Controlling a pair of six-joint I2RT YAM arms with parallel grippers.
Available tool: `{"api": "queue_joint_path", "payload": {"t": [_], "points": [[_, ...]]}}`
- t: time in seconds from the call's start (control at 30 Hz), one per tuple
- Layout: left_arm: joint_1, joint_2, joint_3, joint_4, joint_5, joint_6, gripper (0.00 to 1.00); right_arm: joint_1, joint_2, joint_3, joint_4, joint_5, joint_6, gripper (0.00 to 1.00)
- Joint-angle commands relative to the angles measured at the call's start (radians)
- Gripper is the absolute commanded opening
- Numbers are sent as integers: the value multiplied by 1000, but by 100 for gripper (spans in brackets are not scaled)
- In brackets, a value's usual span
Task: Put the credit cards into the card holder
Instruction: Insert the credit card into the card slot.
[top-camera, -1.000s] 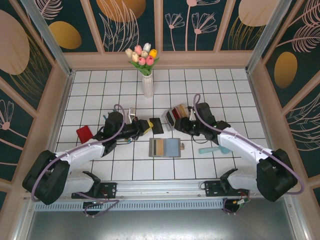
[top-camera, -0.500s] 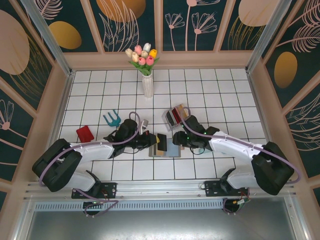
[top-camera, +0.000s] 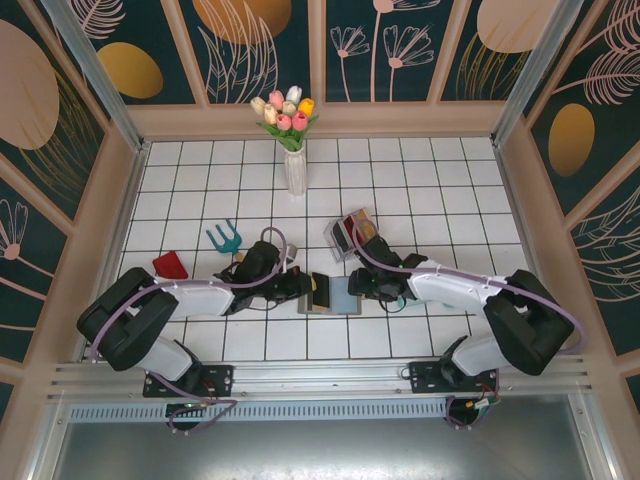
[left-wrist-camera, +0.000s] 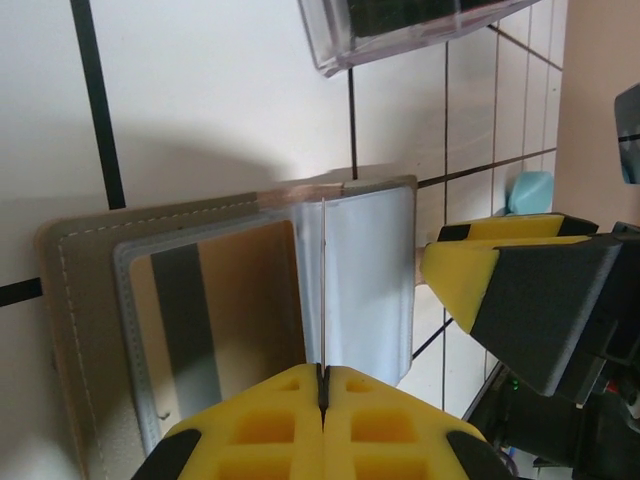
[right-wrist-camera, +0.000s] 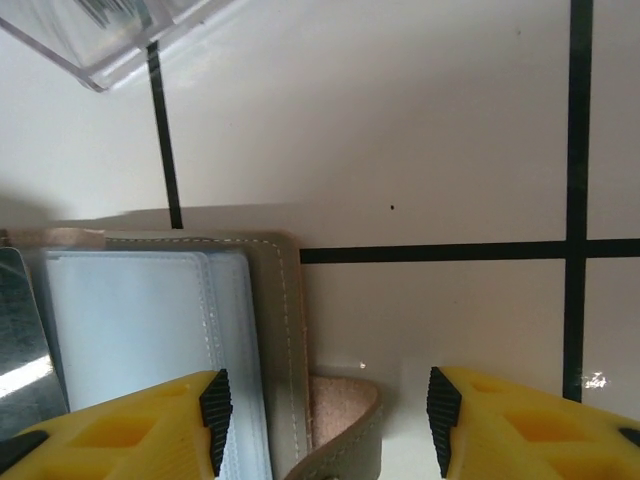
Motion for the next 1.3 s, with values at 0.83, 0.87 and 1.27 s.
{"api": "queue_joint_path", "payload": {"t": [0.83, 0.87, 1.27], "points": [[-41, 173, 17, 134, 67, -81, 2, 8, 86, -54, 74, -13, 7, 31], [-44, 178, 20, 141, 66, -87, 2, 8, 86, -56, 79, -16, 8, 30], [-59, 180, 2, 273, -36, -217, 0, 8, 80, -87, 105, -42, 21, 16]]}}
